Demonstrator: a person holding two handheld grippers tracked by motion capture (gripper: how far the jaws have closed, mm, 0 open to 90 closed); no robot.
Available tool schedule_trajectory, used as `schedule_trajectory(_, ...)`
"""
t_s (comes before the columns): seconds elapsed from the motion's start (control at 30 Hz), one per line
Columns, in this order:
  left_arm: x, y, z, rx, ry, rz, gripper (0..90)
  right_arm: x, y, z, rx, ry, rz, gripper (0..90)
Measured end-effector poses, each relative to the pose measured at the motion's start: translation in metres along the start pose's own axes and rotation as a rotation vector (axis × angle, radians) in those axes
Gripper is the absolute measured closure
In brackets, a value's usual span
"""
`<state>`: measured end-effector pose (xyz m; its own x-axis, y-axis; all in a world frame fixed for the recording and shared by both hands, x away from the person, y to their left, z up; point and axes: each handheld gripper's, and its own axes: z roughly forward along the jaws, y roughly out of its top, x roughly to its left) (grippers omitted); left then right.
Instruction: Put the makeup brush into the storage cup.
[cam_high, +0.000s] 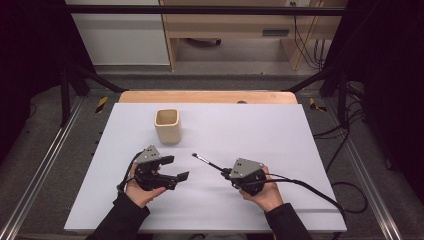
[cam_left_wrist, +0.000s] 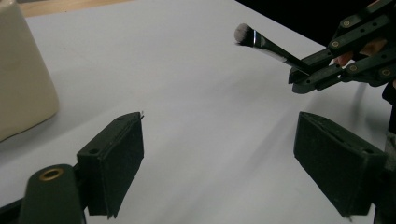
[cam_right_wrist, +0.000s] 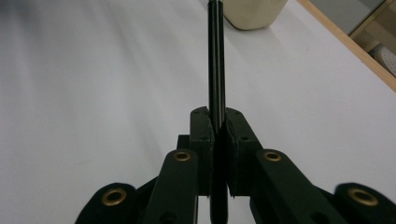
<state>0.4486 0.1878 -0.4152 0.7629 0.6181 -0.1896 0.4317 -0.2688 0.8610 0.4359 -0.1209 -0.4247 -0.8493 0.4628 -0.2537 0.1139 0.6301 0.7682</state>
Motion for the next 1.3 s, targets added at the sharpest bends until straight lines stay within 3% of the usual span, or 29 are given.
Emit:
schedule_trajectory(0.53, -0.005, 0.007, 0.000, -0.075, -0.025, -0.034, 15.1, -0.002, 0.004, -0.002, -0.099, -0.016, 0.059, 83.3)
schedule_trajectory(0.83, -0.010, 0.012, 0.000, -0.106, -0.037, -0.030, 15.1, -0.003, 0.007, -0.006, -0.143, -0.032, 0.086, 83.3)
schedule_trajectory(1.3, -0.015, 0.022, 0.003, -0.147, -0.073, -0.032, 15.0, -0.002, 0.007, -0.006, -0.156, -0.024, 0.093, 83.3)
